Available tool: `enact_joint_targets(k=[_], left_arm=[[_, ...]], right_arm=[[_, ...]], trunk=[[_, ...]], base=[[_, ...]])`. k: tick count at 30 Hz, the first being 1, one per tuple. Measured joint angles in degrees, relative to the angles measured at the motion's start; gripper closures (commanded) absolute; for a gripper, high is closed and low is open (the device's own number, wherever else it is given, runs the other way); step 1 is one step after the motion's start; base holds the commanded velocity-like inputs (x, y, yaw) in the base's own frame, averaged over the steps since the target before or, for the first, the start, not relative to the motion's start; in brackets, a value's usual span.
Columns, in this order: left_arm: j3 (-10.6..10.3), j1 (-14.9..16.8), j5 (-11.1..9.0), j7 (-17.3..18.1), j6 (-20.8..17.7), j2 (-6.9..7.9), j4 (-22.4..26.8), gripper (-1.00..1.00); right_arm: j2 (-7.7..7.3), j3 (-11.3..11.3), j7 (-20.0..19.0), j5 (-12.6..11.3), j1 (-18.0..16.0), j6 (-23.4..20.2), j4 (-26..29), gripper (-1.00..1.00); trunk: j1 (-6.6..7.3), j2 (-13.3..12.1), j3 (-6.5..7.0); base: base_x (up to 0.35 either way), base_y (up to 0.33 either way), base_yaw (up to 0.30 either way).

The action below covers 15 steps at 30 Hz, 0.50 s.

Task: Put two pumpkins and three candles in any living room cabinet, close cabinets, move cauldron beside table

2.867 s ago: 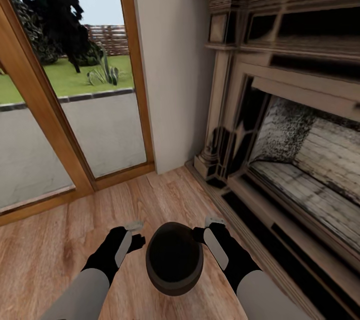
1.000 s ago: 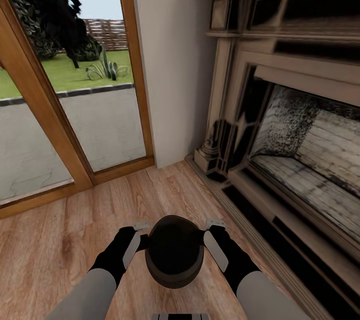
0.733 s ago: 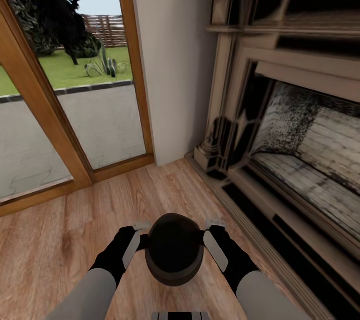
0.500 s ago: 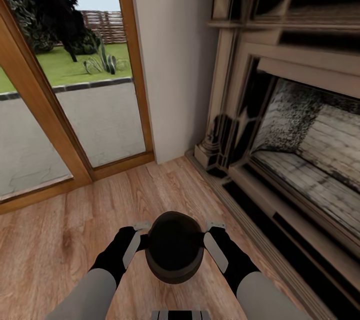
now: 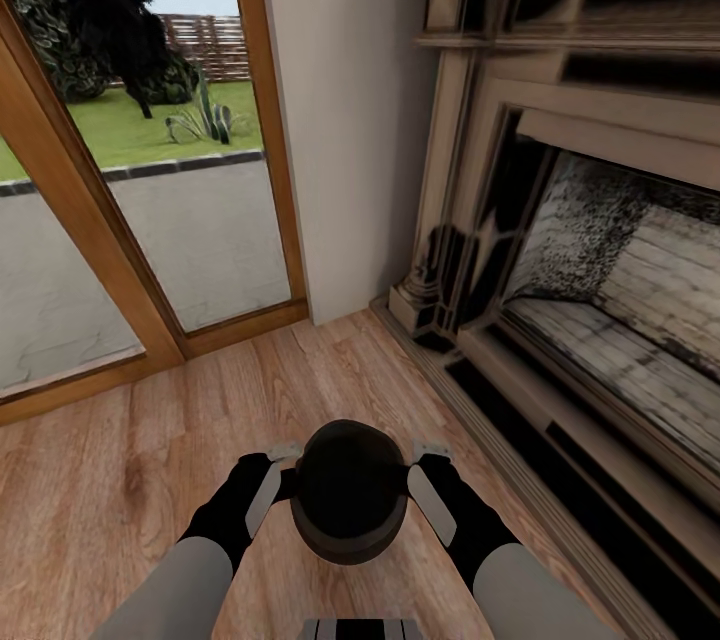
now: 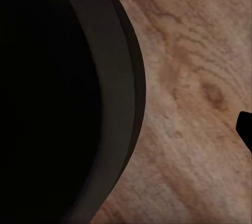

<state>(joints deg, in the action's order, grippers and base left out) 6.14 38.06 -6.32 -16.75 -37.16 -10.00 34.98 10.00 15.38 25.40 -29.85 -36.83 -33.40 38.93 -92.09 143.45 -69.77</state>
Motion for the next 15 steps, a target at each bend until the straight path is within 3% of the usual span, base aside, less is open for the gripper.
enact_joint_targets(k=[15], left_arm=[[0.0,0.0,0.0,0.0,0.0,0.0,0.0,-1.0]], right_arm=[[0.0,0.0,0.0,0.4,0.0,0.2,-2.8,-1.0]], trunk=[[0.0,0.0,0.0]], base=[[0.0,0.0,0.0]])
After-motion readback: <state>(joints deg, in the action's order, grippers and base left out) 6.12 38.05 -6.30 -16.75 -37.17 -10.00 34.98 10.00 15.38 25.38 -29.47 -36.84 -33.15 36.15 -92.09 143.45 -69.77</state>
